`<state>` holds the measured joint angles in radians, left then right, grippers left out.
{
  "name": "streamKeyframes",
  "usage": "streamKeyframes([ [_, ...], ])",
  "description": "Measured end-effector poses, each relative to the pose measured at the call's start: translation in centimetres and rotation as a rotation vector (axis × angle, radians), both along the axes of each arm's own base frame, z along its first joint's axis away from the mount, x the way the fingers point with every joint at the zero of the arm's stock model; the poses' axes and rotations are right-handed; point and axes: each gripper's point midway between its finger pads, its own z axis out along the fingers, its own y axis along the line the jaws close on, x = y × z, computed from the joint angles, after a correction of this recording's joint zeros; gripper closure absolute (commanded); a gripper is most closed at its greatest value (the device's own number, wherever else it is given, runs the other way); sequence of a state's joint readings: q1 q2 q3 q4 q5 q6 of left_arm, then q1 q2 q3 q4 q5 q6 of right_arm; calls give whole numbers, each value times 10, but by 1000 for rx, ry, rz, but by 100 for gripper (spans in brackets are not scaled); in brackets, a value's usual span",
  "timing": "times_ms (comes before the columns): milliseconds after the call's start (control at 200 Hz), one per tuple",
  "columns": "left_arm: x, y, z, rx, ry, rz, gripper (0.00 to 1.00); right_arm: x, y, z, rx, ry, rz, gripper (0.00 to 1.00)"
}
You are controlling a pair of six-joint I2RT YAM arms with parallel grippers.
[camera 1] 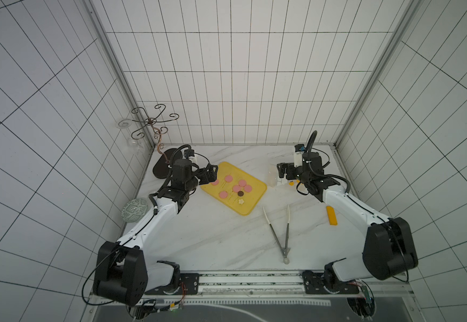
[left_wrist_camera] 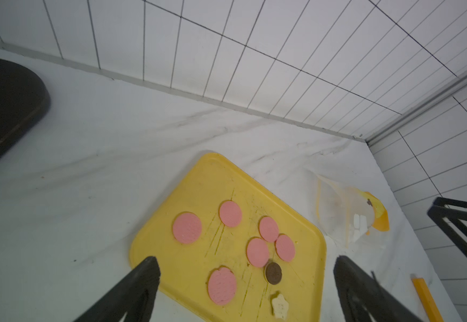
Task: Put the cookies into a resealable bag to prevent moisture
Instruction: Pick up the ziploc bag from the center of the board.
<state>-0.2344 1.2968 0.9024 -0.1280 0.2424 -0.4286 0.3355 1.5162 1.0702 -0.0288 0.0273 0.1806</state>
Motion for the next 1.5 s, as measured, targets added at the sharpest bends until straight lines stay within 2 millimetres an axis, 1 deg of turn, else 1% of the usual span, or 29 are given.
streamKeyframes([
  [50,-2,-10,-4,-21,28,-34,3,5,11,-13,-24,49,6,4],
  [105,-3,-19,-4,-40,44,-62,3,10,18,-24,-52,91,0,9],
  [130,-4,-23,-5,-48,53,-75,3,13,21,-28,-67,107,-2,14],
  [145,-4,-25,-4,-54,55,-81,3,16,22,-32,-81,119,-10,19],
  [170,-4,-28,-3,-63,61,-93,3,19,24,-36,-93,132,-21,23],
  [285,-4,-36,-2,-86,75,-123,3,34,24,-55,-190,196,-110,24],
  [400,-4,-40,-7,-97,96,-141,3,50,26,-65,-254,223,-172,24],
  [470,-5,-42,-10,-100,105,-148,3,51,28,-72,-279,240,-182,23],
  [550,-5,-43,-12,-102,111,-152,3,51,30,-81,-314,261,-189,26],
  [640,-5,-44,-13,-104,115,-159,3,57,30,-89,-350,276,-204,27],
  [690,-5,-44,-14,-104,119,-162,3,59,29,-96,-373,286,-212,30],
  [765,-6,-45,-17,-100,127,-167,3,60,27,-105,-411,305,-222,39],
  [830,-7,-45,-19,-97,133,-168,3,59,23,-113,-446,322,-232,43],
  [900,-7,-45,-21,-94,137,-170,3,56,19,-121,-479,338,-245,51],
  [970,-8,-45,-22,-91,141,-173,3,53,15,-125,-508,352,-256,61],
  [985,-8,-45,-22,-91,142,-173,3,53,14,-125,-511,353,-257,65],
  [1055,-8,-45,-23,-91,146,-174,3,52,10,-124,-527,353,-270,75],
  [1115,-8,-46,-25,-92,150,-177,3,52,8,-123,-534,349,-281,86],
  [1160,-7,-46,-27,-92,157,-179,3,52,7,-122,-536,349,-285,91],
  [1185,-7,-46,-29,-92,162,-180,3,51,7,-122,-536,348,-290,94],
  [1254,-8,-47,-33,-94,175,-185,3,51,6,-119,-534,344,-295,97],
  [1309,-8,-48,-34,-95,184,-190,3,51,5,-112,-525,335,-298,99],
  [1359,-8,-49,-34,-97,191,-192,3,52,4,-100,-506,319,-303,100],
  [1419,-8,-50,-29,-102,192,-196,3,53,7,-76,-463,284,-294,100],
  [1429,-7,-50,-28,-103,192,-196,3,53,8,-68,-446,272,-291,100],
  [1444,-7,-51,-25,-104,190,-197,3,53,9,-64,-436,265,-288,100],
  [1454,-7,-51,-24,-105,191,-198,3,52,11,-55,-419,252,-283,100],
  [1459,-7,-51,-23,-106,190,-198,3,52,11,-55,-419,252,-283,100],
  [1499,-5,-53,-15,-110,184,-200,3,51,14,-31,-370,213,-271,100],
])
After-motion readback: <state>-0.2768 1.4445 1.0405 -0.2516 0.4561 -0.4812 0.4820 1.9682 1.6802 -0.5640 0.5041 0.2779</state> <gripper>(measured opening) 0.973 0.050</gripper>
